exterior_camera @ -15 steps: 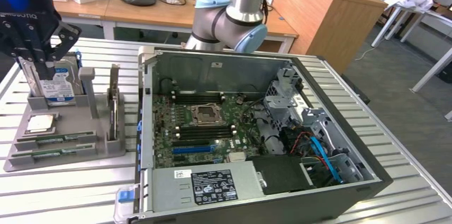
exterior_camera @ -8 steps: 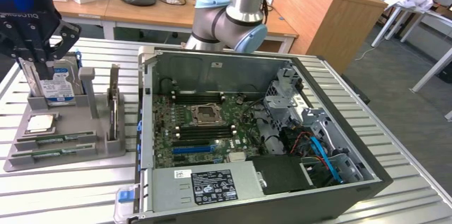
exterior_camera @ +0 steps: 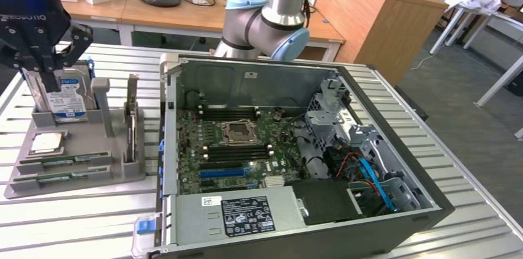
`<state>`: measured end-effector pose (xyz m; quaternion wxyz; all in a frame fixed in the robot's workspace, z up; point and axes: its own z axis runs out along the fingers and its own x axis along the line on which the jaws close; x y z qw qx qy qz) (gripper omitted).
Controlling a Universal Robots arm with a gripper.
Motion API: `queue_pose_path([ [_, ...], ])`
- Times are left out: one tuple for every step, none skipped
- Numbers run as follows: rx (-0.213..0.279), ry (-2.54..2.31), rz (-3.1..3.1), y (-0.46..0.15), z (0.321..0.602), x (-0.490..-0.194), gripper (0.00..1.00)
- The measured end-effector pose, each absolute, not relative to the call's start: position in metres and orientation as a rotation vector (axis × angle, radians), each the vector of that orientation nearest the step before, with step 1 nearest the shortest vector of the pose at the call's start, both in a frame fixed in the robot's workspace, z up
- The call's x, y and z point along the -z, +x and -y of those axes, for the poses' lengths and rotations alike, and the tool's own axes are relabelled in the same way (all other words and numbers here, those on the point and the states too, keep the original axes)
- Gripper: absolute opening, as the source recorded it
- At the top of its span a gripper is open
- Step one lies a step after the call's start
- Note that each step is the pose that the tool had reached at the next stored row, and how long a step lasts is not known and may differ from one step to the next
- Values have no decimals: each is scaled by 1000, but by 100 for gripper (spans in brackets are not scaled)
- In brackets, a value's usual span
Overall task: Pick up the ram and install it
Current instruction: 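Pick up the ram and move it above insertion slot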
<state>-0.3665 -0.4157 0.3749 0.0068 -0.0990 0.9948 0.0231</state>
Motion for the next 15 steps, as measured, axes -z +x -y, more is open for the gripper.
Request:
queue_pose_path([
  [-73,-336,-3109,-367,416,-375,10],
  [-73,-362,-3107,-367,416,-375,10],
  [-73,-388,-3104,-367,416,-375,10],
  [-73,-414,-3101,-367,416,-375,10],
  [-73,-440,-3098,-367,416,-375,10],
  [-73,-467,-3094,-367,416,-375,10],
  [-73,-491,-3091,-366,416,-375,10],
  [-74,-514,-3088,-367,416,-375,10],
  [-74,-536,-3084,-367,416,-375,10],
  [-74,-559,-3081,-367,416,-375,10],
  [-74,-581,-3077,-367,416,-375,10],
  [-74,-602,-3073,-366,416,-375,10],
  [-74,-623,-3069,-367,416,-375,10],
  [-74,-644,-3065,-367,416,-375,10],
  [-74,-667,-3061,-367,416,-375,10],
])
